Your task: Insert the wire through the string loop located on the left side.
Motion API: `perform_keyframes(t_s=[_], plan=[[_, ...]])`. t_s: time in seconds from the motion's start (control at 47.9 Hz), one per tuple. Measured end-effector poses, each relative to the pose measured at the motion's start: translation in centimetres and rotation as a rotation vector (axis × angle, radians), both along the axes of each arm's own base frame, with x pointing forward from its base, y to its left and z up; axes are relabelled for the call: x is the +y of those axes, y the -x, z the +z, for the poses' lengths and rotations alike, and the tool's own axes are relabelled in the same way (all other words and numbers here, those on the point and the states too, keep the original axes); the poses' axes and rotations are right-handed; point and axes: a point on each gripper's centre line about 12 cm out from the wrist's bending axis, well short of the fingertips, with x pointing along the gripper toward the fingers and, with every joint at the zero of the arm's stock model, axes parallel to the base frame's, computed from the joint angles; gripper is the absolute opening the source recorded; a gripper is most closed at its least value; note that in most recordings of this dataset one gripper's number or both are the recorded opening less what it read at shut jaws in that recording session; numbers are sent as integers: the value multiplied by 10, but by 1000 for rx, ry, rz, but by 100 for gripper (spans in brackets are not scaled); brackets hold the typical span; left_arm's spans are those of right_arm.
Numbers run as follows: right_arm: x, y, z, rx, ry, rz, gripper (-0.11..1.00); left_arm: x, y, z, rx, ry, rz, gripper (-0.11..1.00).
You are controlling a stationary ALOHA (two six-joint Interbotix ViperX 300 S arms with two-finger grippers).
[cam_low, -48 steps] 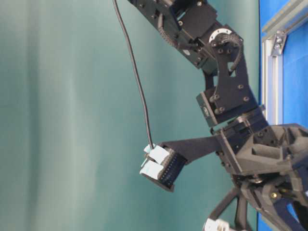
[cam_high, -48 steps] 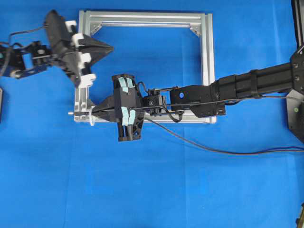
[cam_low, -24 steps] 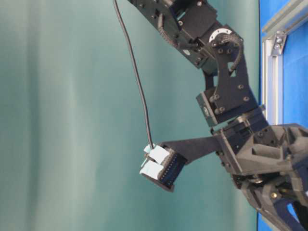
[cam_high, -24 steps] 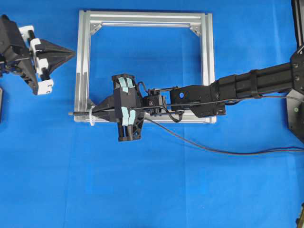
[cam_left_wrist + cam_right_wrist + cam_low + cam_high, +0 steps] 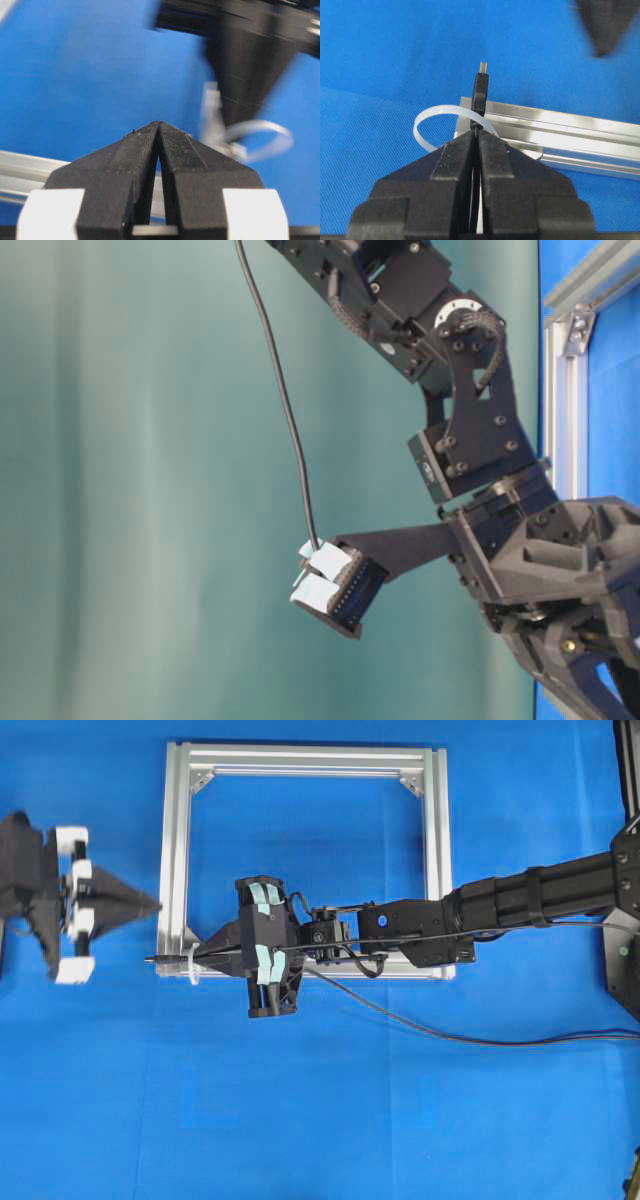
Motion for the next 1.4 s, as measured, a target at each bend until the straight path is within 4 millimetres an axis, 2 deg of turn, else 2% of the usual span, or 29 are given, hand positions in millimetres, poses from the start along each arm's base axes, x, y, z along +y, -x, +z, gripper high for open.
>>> perform_keyframes(t_s=[0.167, 0.584, 0.626, 0.688, 0.855, 0.939, 0.98, 1.168, 1.398], plan=[[1, 0, 0, 0, -1, 1, 0, -21, 4, 3, -15, 5, -93, 0], [1, 0, 0, -1, -2, 1, 0, -22, 5, 2, -11, 5, -101, 1], [1, 0, 0, -1, -2, 1, 0, -22, 5, 2, -9, 4, -102, 7], [1, 0, 0, 0, -3, 0, 0, -22, 5, 1, -6, 5, -102, 20], [1, 0, 0, -1, -2, 1, 0, -22, 5, 2, -8, 5, -102, 71], [1, 0, 0, -1, -2, 1, 0, -22, 5, 1, -5, 4, -102, 89], [1, 0, 0, -1, -2, 1, 0, -22, 5, 1, -2, 4, -103, 91], [1, 0, 0, 0, -1, 1, 0, -22, 4, -2, 14, 7, -102, 88], [1, 0, 1, -3, -2, 1, 0, -23, -6, -25, 127, 10, -98, 87]])
